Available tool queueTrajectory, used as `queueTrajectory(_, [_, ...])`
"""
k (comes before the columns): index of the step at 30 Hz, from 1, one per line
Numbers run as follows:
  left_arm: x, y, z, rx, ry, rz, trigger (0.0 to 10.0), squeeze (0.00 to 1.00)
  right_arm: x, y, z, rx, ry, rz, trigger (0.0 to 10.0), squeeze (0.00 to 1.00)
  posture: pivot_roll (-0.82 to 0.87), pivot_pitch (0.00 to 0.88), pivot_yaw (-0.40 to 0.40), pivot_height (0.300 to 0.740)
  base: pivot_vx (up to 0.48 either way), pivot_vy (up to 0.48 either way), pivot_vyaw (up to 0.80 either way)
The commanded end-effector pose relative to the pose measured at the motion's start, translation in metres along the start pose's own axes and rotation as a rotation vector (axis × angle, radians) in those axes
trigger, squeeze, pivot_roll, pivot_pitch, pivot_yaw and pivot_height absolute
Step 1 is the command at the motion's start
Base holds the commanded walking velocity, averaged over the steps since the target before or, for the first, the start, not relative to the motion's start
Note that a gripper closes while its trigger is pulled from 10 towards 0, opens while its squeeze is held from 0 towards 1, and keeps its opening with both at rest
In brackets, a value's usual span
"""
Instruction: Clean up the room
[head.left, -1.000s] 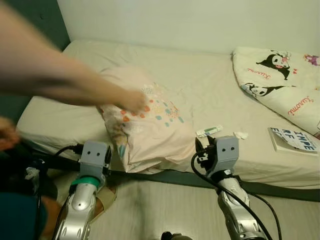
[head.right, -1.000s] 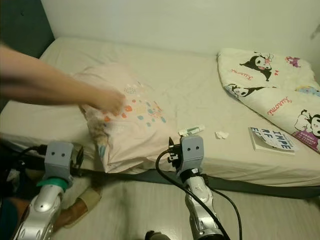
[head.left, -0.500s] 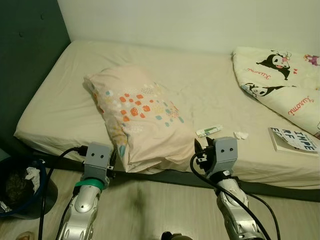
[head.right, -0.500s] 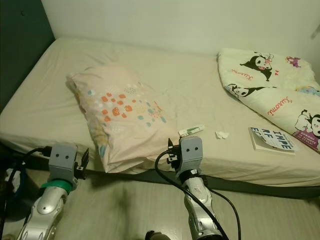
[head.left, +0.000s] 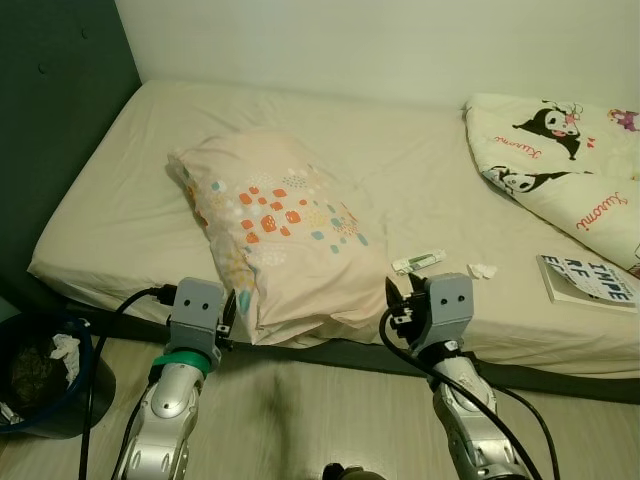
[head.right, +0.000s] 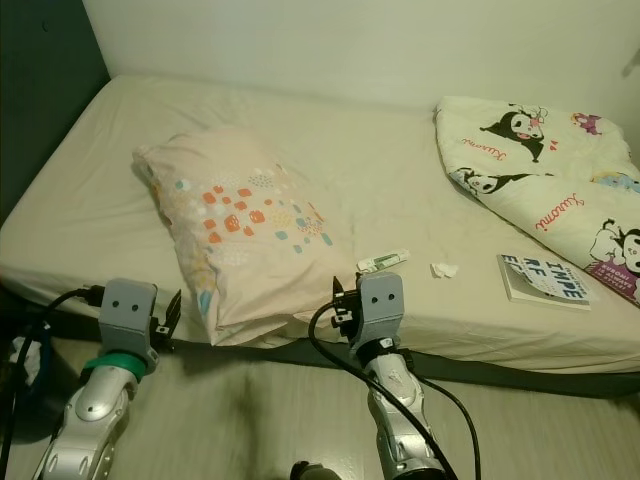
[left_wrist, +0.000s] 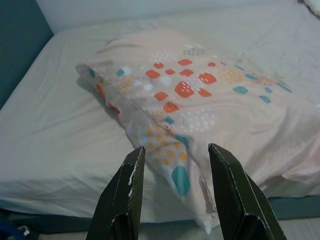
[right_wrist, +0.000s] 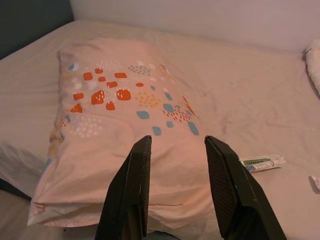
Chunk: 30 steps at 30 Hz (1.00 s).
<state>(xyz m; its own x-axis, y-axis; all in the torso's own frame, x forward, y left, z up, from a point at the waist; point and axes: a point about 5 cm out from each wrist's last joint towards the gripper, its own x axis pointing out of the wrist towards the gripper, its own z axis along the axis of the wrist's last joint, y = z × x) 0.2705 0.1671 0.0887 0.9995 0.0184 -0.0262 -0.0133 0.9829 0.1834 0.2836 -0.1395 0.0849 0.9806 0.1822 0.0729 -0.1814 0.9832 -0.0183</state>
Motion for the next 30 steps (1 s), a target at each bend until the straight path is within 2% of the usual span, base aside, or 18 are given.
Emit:
queueTrajectory(1, [-0.0018, -0.0017, -0.0032, 0.002, 0.008, 0.0, 10.0, 0.0, -0.0016, -0.0008, -0.0018, 0.005, 0.005, 0.004, 10.0, 0.0, -0.04, 0.051, -0.004, 0.74, 0.0, 0.0, 0.0])
queueTrajectory(4, [-0.0013, -0.0017, -0.0027, 0.004, 0.002, 0.003, 10.0, 0.0, -0.0012, -0.0009, -0.0017, 0.006, 0.004, 0.007, 10.0, 0.0, -0.04, 0.047, -0.004, 0.74, 0.211, 0.0, 0.0])
queueTrajectory(30, [-0.0005, -0.0049, -0.0026, 0.006, 0.0, 0.005, 10.0, 0.0, -0.0005, -0.0019, -0.0034, 0.003, 0.012, 0.008, 10.0, 0.0, -0.04, 0.049, -0.004, 0.74, 0.428, 0.0, 0.0])
